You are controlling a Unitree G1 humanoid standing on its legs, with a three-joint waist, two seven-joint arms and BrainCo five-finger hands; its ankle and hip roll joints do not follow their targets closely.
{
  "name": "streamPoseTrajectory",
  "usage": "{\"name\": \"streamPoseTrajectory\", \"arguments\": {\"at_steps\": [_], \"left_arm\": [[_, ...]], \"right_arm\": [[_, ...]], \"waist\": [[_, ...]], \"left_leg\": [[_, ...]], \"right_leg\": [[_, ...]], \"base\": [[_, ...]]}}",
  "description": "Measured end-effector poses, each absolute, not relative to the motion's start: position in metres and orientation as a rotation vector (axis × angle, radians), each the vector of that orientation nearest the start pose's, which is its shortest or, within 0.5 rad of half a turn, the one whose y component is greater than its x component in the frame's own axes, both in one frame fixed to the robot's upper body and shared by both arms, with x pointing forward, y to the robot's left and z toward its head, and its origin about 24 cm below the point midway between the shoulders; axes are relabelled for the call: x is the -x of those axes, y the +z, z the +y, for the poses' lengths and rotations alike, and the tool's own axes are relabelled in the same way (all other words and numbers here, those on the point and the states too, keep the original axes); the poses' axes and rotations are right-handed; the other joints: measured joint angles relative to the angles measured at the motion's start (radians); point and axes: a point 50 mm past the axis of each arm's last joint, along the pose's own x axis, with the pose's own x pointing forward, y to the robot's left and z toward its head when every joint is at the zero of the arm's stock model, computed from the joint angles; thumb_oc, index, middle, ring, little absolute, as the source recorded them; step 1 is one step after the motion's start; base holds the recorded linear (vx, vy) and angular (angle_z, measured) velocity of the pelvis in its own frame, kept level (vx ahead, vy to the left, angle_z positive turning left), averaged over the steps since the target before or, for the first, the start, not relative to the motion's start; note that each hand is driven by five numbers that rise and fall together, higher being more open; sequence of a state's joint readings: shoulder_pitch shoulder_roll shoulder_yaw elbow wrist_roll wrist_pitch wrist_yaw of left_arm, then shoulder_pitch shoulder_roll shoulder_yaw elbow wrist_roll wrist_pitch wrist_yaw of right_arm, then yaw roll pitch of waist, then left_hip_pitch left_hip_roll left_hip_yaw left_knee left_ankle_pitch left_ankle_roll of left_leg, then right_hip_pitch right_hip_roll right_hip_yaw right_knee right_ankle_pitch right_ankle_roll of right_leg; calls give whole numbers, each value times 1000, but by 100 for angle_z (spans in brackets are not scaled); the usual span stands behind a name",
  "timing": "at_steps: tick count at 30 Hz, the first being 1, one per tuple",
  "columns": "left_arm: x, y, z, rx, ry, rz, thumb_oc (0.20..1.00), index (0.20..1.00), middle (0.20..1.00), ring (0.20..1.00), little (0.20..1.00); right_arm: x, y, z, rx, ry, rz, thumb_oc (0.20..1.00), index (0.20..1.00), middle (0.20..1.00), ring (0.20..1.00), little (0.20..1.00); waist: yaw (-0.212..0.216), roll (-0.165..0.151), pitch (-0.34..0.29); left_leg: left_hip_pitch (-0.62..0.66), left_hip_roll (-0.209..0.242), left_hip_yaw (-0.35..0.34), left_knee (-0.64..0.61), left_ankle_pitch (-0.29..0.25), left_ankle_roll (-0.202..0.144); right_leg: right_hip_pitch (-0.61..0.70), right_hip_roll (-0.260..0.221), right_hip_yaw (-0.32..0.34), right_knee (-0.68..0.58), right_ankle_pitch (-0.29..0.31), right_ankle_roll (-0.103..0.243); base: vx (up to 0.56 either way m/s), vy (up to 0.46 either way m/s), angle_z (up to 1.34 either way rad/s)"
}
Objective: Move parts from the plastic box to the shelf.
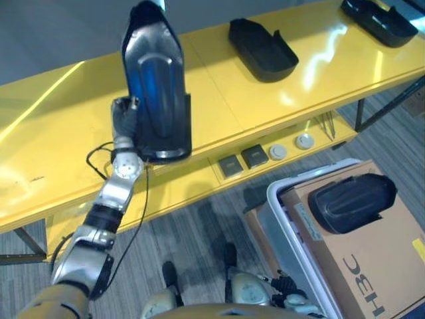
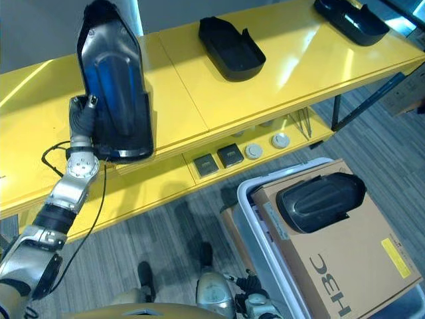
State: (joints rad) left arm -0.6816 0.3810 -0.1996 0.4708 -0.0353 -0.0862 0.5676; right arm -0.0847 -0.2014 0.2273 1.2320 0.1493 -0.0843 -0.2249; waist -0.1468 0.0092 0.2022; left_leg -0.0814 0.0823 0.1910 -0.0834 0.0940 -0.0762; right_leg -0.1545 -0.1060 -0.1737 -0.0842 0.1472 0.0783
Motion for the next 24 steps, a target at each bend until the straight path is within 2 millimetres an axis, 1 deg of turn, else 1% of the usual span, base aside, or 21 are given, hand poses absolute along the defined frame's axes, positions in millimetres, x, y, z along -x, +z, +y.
{"name": "streamPoseTrajectory", "arguments": {"at_steps": [1,3,4,6,7,9,12,15,22,23,24], "left_arm": [[-365,164,185,-345,404,-382,200,200,200,200,200],[-366,166,191,-362,420,-379,200,200,200,200,200],[-366,167,197,-379,439,-375,200,200,200,200,200],[-366,167,200,-384,454,-367,200,200,200,200,200],[-365,168,205,-385,471,-364,200,200,200,200,200],[-365,171,210,-361,507,-367,200,200,200,200,200],[-364,175,213,-346,527,-379,200,200,200,200,200],[-365,178,215,-339,538,-381,200,200,200,200,200],[-364,180,215,-337,538,-390,200,200,200,200,200],[-364,180,215,-337,538,-390,432,432,432,432,432],[-364,180,215,-337,539,-389,733,733,733,733,733]], "right_arm": [[-133,-151,-219,318,-195,1041,1000,1000,1000,1000,1000],[-135,-150,-218,318,-193,1032,1000,1000,1000,1000,1000],[-139,-149,-218,316,-193,1019,1000,1000,1000,1000,1000],[-141,-148,-219,317,-192,1010,1000,1000,1000,1000,1000],[-143,-147,-219,320,-187,1000,1000,1000,1000,1000,1000],[-147,-145,-219,325,-181,984,1000,1000,1000,1000,1000],[-151,-144,-218,326,-178,977,1000,1000,1000,1000,1000],[-152,-143,-218,327,-177,974,1000,1000,1000,1000,1000],[-153,-143,-218,327,-176,972,1000,1000,1000,1000,1000],[-153,-143,-218,327,-176,972,1000,1000,1000,1000,1000],[-154,-143,-218,327,-176,971,1000,1000,1000,1000,1000]], "waist": [[-2,2,3],[-6,6,9],[-10,10,24],[-8,13,31],[3,13,34],[8,12,55],[9,9,66],[11,9,73],[13,9,77],[13,9,77],[14,9,77]], "left_leg": [[-11,0,1,0,3,-1],[-22,2,4,0,5,-1],[-21,4,6,0,6,-2],[-24,7,9,0,5,-2],[-37,7,20,0,6,-3],[-41,6,29,0,7,-5],[-42,7,29,0,8,-5],[-42,7,29,0,7,-5],[-43,7,28,0,7,-5],[-43,7,28,0,7,-5],[-43,7,28,0,7,-5]], "right_leg": [[-13,1,2,2,6,-2],[-26,3,4,2,10,-4],[-27,6,7,0,10,-3],[-32,8,9,-4,6,2],[-51,9,21,-4,6,2],[-58,9,26,1,15,-3],[-58,9,25,0,16,-4],[-58,8,25,-4,9,5],[-59,8,24,-4,9,5],[-59,8,24,-4,9,5],[-59,8,24,-4,9,5]], "base": [[-67,3,-7],[-30,3,-7],[-19,-4,-5],[-23,-7,-8],[-32,-13,-17],[-17,-8,-11],[0,0,0],[0,0,0],[0,0,0],[0,0,0],[0,0,0]]}}
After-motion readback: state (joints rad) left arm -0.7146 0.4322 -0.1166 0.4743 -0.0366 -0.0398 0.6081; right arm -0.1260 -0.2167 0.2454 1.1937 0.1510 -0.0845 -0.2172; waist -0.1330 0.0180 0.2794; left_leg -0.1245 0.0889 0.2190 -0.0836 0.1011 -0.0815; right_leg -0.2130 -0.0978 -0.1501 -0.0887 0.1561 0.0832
